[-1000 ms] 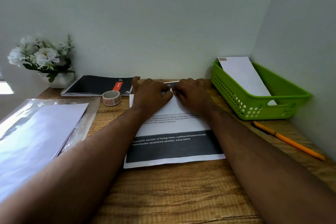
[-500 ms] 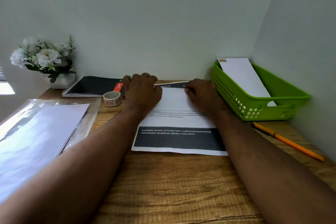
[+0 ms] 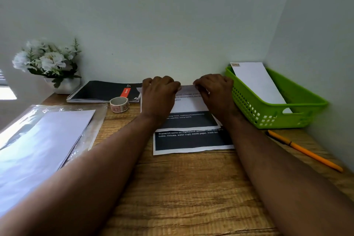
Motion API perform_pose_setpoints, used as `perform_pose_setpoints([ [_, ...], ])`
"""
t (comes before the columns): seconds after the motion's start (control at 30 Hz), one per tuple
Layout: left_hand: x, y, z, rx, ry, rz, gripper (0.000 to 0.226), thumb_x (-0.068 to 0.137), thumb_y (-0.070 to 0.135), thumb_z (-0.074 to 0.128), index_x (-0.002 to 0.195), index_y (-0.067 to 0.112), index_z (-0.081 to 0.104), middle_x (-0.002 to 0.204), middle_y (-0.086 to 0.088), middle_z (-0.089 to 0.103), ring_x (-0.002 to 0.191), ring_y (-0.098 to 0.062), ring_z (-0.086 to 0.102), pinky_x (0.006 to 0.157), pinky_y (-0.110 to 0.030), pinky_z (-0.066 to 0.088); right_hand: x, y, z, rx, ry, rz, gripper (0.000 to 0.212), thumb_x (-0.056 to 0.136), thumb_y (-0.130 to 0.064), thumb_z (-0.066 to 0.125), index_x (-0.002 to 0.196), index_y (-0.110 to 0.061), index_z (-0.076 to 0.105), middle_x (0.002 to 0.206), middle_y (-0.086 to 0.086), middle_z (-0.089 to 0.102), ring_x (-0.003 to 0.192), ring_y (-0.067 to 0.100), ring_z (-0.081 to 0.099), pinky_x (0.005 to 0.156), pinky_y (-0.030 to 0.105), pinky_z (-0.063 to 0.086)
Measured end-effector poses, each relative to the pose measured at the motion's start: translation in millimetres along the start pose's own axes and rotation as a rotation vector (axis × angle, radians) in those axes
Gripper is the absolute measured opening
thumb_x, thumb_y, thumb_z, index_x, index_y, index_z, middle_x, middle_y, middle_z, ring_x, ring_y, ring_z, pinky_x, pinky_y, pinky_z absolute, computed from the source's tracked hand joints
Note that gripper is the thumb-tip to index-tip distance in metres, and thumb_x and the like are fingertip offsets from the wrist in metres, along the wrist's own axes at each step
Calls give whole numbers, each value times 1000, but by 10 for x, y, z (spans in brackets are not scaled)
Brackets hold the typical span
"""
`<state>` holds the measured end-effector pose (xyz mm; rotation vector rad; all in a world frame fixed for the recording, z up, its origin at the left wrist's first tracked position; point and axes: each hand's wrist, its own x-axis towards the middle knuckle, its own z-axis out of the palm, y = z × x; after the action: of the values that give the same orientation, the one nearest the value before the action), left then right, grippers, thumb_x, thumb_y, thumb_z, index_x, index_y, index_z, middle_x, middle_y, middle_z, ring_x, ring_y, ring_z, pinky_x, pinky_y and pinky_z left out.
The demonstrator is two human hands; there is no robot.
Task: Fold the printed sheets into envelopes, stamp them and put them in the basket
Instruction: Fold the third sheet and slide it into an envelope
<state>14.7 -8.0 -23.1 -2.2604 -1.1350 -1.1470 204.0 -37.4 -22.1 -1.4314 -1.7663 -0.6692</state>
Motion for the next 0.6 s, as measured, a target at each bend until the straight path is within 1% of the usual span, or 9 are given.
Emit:
perform_pose_setpoints([
  [0.1,-10,-19,50,-37,-188,-9,19,89,21,59,98,18,76,99,-6,70,90,-32,61,80,-40,44,-35,38,7,28,-104,-2,11,79,-19,64,83,-26,72,94,-9,70,93,19,62,78,30,22],
  [0.2,-35,-12,55,-82,-358,-27,29,87,31,50,96,23,76,99,-4,69,95,-29,62,81,-41,48,-54,34,17,79,-273,63,13,75,-20,66,82,-26,75,98,-7,71,100,21,63,88,38,32],
  [0.3,-63,53,3,-158,-482,-106,31,82,35,50,95,24,76,104,2,70,100,-22,62,87,-38,49,-58,-41,-41,140,-405,132,24,71,-32,54,82,-26,75,99,-9,72,102,14,63,99,42,39],
  [0.37,-76,95,-10,-233,-544,-188,38,76,36,45,93,22,76,101,2,72,97,-21,63,86,-36,51,-53,-119,-129,92,-519,166,24,80,-33,53,90,-26,73,100,-11,71,101,10,59,102,39,38],
  [0.4,-77,103,4,-275,-565,-219,36,78,33,45,92,21,76,100,1,72,96,-21,64,85,-35,52,-48,-142,-152,51,-578,176,23,84,-31,53,94,-25,72,99,-10,69,100,10,58,101,38,38],
  [0.43,-74,101,29,-309,-579,-237,32,82,28,47,93,19,76,101,0,72,97,-21,63,86,-35,51,-39,-158,-161,26,-608,178,22,86,-29,52,96,-24,71,98,-8,69,99,11,58,99,37,39],
  [0.5,-59,71,90,-323,-587,-247,27,89,19,49,100,16,74,110,-4,69,105,-23,61,93,-37,48,-30,-171,-91,33,-611,158,21,86,-28,52,95,-23,70,100,-5,69,99,16,60,95,38,41],
  [0.53,-49,48,131,-298,-597,-245,28,91,17,49,107,16,72,117,-5,67,111,-25,58,96,-39,46,-27,-168,-29,51,-624,154,22,86,-27,51,98,-25,69,105,-3,69,103,18,60,95,39,42],
  [0.6,-34,13,214,-222,-636,-233,33,92,17,49,120,18,66,129,-7,60,121,-28,51,102,-41,42,-28,-201,76,31,-699,141,32,87,-25,48,115,-29,64,122,-2,61,116,22,53,99,42,40],
])
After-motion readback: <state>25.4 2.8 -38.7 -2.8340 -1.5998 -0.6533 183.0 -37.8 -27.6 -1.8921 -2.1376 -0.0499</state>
